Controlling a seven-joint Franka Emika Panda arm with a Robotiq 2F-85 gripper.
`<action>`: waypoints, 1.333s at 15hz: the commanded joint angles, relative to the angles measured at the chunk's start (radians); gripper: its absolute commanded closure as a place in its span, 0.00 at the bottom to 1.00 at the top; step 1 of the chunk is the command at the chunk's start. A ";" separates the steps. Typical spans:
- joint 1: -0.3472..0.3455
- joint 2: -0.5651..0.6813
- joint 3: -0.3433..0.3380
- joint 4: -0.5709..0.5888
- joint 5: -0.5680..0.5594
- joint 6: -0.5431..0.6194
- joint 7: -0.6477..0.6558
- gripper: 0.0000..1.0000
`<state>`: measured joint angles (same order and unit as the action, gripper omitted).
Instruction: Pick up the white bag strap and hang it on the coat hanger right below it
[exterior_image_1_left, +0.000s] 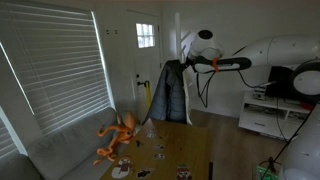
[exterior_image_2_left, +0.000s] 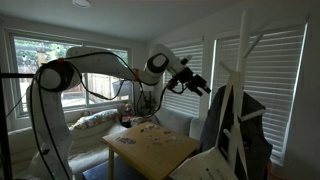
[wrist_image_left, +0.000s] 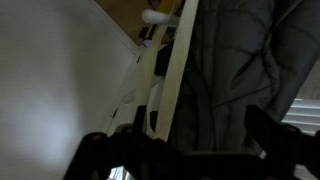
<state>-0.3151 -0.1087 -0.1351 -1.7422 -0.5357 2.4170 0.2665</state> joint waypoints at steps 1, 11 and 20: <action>0.011 0.132 -0.035 0.161 -0.023 0.019 0.115 0.00; 0.013 0.271 -0.061 0.359 -0.036 0.048 0.246 0.39; 0.012 0.306 -0.088 0.414 -0.033 0.053 0.288 0.77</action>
<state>-0.3022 0.1685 -0.2108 -1.3676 -0.5415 2.4603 0.5140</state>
